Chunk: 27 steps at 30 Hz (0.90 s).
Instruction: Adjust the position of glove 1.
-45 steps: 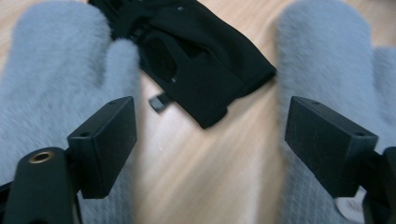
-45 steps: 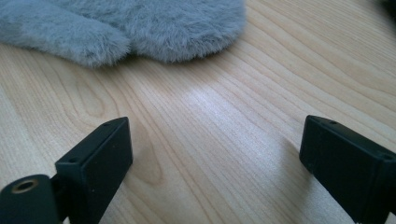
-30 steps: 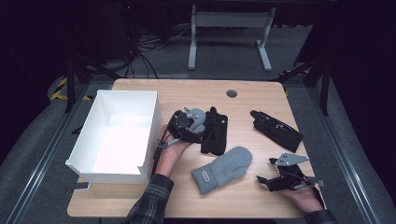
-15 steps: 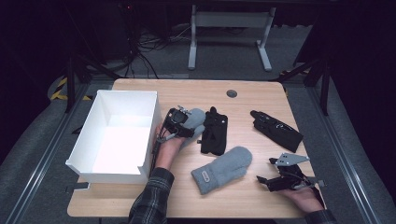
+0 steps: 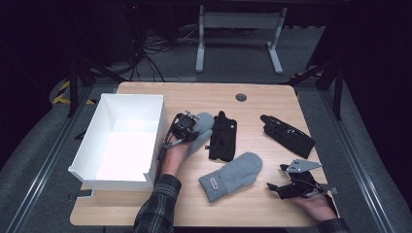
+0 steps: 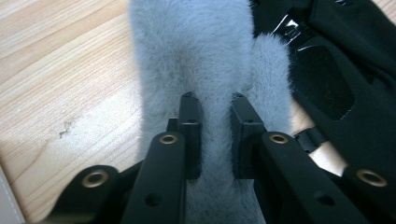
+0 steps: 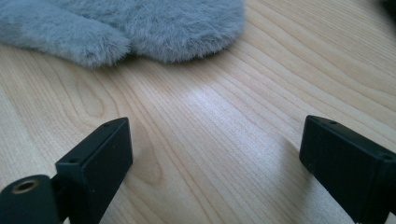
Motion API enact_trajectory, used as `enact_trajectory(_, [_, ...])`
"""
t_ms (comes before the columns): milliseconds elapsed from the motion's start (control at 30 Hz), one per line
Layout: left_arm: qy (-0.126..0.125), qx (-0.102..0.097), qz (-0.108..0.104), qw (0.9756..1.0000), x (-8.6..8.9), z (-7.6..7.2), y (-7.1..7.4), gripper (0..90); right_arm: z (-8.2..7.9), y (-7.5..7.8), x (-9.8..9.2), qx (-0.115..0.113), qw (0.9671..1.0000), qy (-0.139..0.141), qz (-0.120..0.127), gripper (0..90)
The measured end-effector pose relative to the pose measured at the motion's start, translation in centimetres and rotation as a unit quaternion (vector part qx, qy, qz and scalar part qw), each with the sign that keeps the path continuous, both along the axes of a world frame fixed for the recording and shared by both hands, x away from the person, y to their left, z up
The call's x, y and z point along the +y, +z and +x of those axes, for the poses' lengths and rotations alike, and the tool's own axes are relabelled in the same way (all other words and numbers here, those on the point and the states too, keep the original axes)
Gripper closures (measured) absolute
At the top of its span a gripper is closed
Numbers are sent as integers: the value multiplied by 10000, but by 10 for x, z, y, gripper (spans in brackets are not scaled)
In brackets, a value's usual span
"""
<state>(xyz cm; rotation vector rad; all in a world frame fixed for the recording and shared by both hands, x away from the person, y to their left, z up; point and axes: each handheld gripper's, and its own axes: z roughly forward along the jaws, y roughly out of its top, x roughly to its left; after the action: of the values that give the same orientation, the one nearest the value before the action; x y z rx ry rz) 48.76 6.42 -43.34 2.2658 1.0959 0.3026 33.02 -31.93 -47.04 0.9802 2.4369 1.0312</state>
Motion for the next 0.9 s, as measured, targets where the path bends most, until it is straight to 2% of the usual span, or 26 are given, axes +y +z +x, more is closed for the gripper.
enact_trajectory(200, [-61, 36, -175, 9998, 0, -5, 10, 796, 0, 0, 0, 0, 10000, -1, 0, 97])
enact_trajectory(500, [-339, 112, -348, 9988, -4, -19, 33, 797, 0, 0, 0, -4, 10000, -4, -4, 97])
enact_trajectory(667, [-625, 117, -607, 9961, -8, -32, 48, 797, 0, 0, 0, -2, 10000, -9, -4, 97])
enact_trajectory(800, [-825, 131, -664, 9943, -12, -43, 57, 798, 0, 0, 0, -2, 10000, -14, -3, 97])
enact_trajectory(900, [-997, 241, -705, 9922, -17, -50, 62, 798, 0, 0, 0, -3, 10000, -19, -3, 97])
